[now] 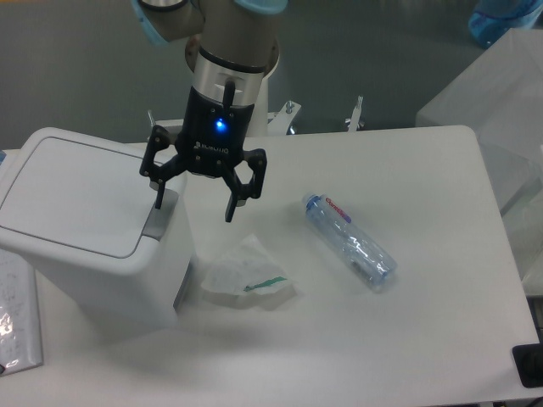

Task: Open the trash can
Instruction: 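Position the open gripper over the trash can lid's grey tab, then push the grey tab down to flip the lid open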

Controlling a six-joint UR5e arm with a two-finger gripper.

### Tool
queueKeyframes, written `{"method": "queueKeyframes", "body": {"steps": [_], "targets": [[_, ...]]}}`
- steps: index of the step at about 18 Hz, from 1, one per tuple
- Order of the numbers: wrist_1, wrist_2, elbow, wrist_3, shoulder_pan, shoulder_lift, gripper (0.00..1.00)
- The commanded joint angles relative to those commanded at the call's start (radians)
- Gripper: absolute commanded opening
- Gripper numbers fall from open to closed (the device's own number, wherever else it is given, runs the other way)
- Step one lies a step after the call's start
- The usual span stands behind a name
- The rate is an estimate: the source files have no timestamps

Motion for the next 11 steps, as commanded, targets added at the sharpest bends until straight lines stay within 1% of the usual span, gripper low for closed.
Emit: {"method": "queueKeyframes", "body": {"steps": [6, 11], "targets": [[0.020, 0.024, -0.002, 0.002, -0.002, -0.029, 1.00], [0.018, 0.031, -0.006, 0.002, -0.005, -0.034, 1.00]]}}
